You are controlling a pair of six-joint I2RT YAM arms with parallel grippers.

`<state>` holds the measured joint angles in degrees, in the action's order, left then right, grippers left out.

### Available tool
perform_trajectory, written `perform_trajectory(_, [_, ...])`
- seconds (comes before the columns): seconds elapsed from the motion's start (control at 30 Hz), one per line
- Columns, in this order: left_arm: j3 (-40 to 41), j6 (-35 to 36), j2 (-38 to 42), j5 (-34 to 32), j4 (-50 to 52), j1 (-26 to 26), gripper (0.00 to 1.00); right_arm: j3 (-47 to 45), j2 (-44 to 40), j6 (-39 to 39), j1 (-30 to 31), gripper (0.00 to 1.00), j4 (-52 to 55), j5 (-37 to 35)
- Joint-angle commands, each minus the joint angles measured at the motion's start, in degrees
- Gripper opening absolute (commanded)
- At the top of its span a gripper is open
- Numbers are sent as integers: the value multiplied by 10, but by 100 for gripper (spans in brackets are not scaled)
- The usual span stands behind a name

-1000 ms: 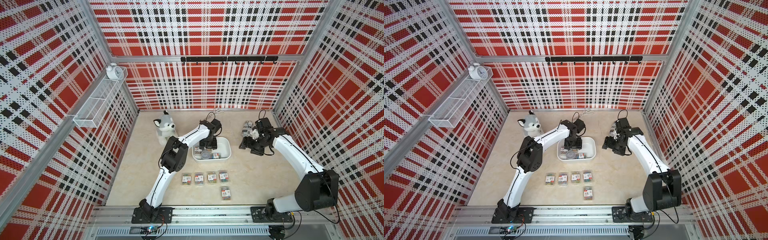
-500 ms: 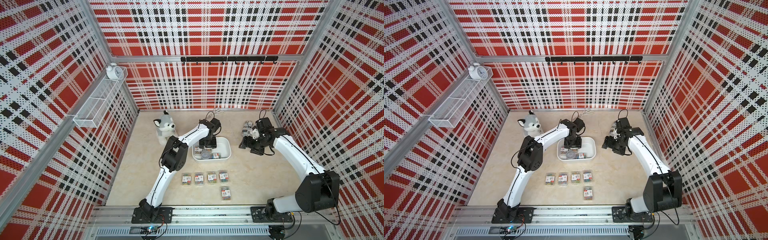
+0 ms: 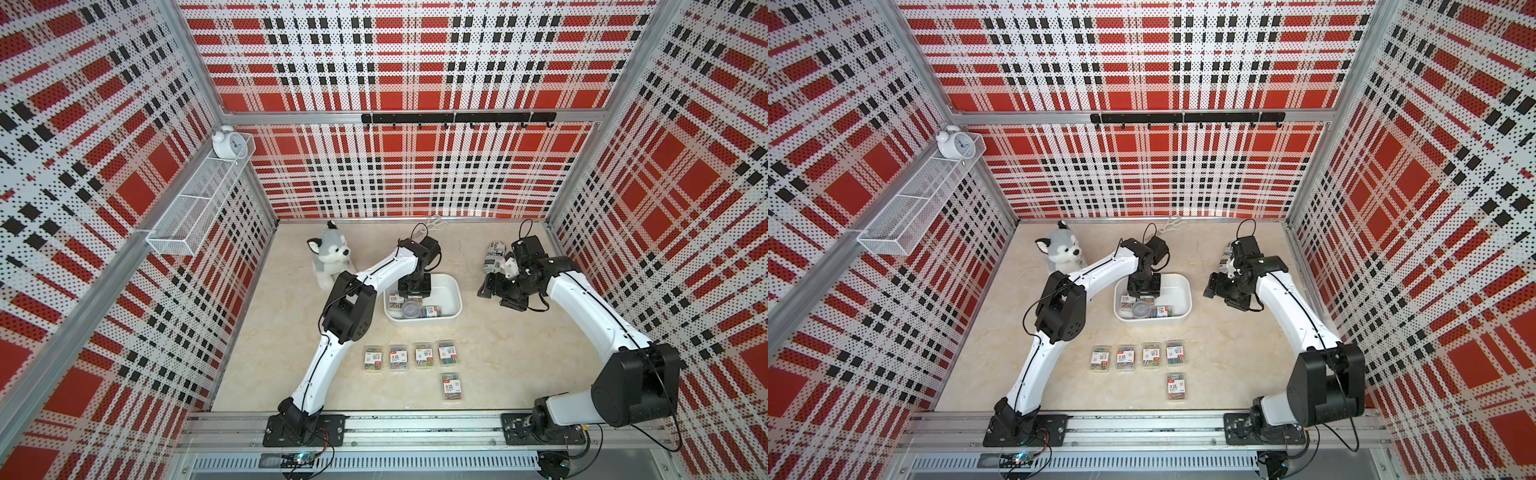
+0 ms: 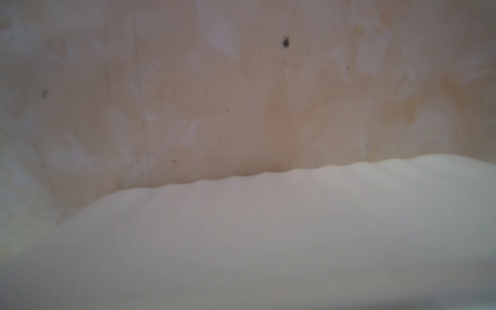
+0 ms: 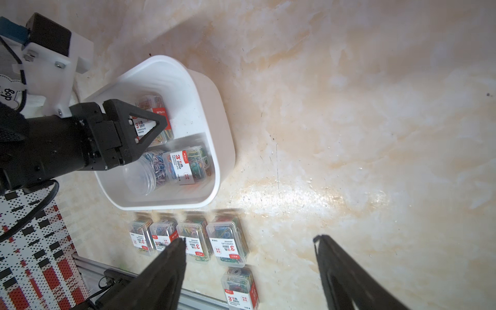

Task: Take the paper clips out of the storage box
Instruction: Pick up the boxed paper clips from the storage box.

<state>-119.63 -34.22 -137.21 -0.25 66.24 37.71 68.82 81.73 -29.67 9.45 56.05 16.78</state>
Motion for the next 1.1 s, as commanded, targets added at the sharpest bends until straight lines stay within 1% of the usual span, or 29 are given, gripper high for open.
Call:
perform_trajectory(0.0, [-17, 3, -1, -1, 5, 4, 49, -3, -10, 0, -7, 81, -5, 4])
perform_trajectory(0.3, [-47, -4, 43, -5, 15, 10, 49, 4, 1, -1, -7, 81, -4, 9])
perform_trajectory(0.43, [-47, -11, 54, 8, 16, 9, 49, 6, 7, -2, -7, 81, -5, 12])
perform_trajectory(0.63, [-55, -16, 12, 16, 16, 13, 49, 12, 18, -2, -6, 81, -7, 23])
perform_trajectory(0.83, [-51, -22, -26, 1, 16, 12, 50, 13, 20, -3, -7, 81, -8, 26])
perform_trajectory(1.07, [-50, -19, -52, -4, 25, 12, 59, 13, 23, -3, -7, 81, -10, 27])
